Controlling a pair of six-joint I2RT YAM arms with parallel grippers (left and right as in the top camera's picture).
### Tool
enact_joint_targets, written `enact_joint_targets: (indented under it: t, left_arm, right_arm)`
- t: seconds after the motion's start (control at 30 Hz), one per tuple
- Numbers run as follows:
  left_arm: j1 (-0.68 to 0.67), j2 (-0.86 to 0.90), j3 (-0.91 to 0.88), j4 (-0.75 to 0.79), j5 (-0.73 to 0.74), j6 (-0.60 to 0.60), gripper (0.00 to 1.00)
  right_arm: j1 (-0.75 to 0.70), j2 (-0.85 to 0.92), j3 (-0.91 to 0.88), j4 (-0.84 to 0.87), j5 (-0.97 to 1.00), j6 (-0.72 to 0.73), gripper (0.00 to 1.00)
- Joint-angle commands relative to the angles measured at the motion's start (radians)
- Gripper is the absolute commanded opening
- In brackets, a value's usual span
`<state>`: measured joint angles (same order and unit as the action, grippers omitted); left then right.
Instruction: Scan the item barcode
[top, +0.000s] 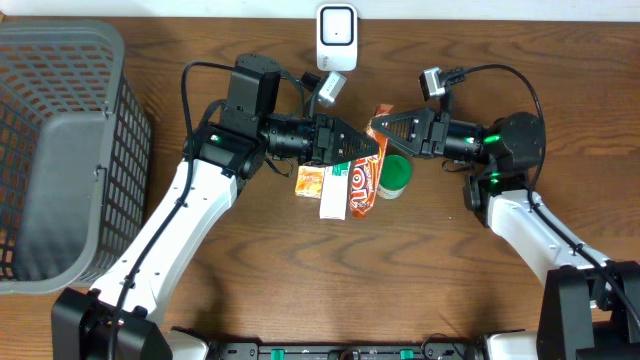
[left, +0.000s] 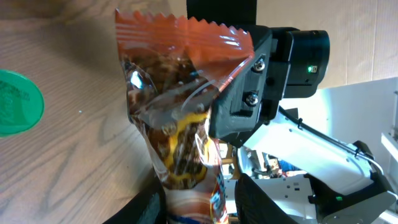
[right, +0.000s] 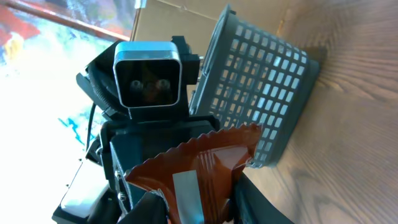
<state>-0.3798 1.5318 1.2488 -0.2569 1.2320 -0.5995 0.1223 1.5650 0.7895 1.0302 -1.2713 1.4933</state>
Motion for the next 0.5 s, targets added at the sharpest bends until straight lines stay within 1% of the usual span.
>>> enact_joint_targets:
  t: [0.0, 0.13, 0.2, 0.27, 0.47]
  left_arm:
    - [0.002, -0.007, -0.002, 0.013, 0.04, -0.039, 0.36]
    - [0.002, -0.019, -0.001, 0.036, 0.04, -0.042, 0.37]
    - [0.002, -0.026, -0.001, 0.06, 0.04, -0.042, 0.39]
    - [0.002, -0.029, -0.001, 0.079, 0.04, -0.042, 0.41]
    - [0.002, -0.029, -0.001, 0.086, 0.04, -0.042, 0.42]
  right_arm:
    - [-0.022, 0.002, 0.01, -0.064, -0.007, -0.076, 0.25]
    - [-0.045, 0.003, 0.01, -0.307, 0.006, -0.211, 0.24]
    - [-0.053, 0.003, 0.01, -0.407, 0.027, -0.242, 0.24]
    - [-0.057, 0.002, 0.01, -0.44, 0.032, -0.234, 0.23]
    - [-0.057, 0.002, 0.01, -0.437, 0.033, -0.209, 0.24]
